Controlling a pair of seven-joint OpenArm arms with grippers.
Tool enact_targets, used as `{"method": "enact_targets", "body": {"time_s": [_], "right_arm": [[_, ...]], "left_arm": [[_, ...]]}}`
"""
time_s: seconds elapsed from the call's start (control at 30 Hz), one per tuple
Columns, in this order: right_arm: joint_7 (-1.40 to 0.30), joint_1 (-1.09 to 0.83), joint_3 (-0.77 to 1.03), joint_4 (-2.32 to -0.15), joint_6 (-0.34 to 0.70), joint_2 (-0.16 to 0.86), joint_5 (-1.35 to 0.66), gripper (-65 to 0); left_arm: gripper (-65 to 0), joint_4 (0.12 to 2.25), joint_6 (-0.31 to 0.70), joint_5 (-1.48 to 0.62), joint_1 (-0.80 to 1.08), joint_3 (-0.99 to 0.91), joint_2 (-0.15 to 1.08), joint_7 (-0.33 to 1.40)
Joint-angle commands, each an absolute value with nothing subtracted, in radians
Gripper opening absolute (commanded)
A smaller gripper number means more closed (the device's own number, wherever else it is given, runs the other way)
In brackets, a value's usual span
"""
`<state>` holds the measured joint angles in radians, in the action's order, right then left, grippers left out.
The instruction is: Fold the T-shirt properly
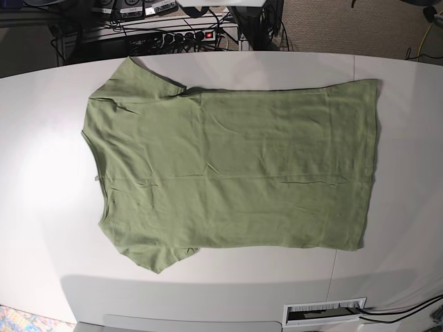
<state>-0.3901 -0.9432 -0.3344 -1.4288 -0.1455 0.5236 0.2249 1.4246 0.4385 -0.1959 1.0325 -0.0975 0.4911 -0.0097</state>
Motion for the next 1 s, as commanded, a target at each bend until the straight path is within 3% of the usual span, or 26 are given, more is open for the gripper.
{"method": "enact_targets", "body": {"time_s": [0.0, 0.1, 0.47, 0.97], "right_arm": [[-0.393, -0.972, -0.332, -1.459, -0.171, 0.538, 0.251, -65.0], [-0.418, -1.006, -0.331, -1.517, -0.224, 0.543, 0.321, -65.0], [-0.448, -1.139, -0.229, -1.721, -0.335, 0.543, 0.511, -65.0], [-0.54, -1.222, -0.179, -1.989, -0.373, 0.593, 0.67, -65.0]], "left_arm": [[-65.0, 1.467, 0.446, -0.191, 1.067, -0.101, 0.511, -0.027], [-65.0, 1.568, 0.441, -0.147, 1.113, -0.101, 0.533, -0.027], [-65.0, 1.854, 0.245, 0.019, 1.23, -0.101, 0.551, -0.023], [-65.0, 2.152, 0.097, 0.259, 1.286, -0.101, 0.567, 0.078]]}}
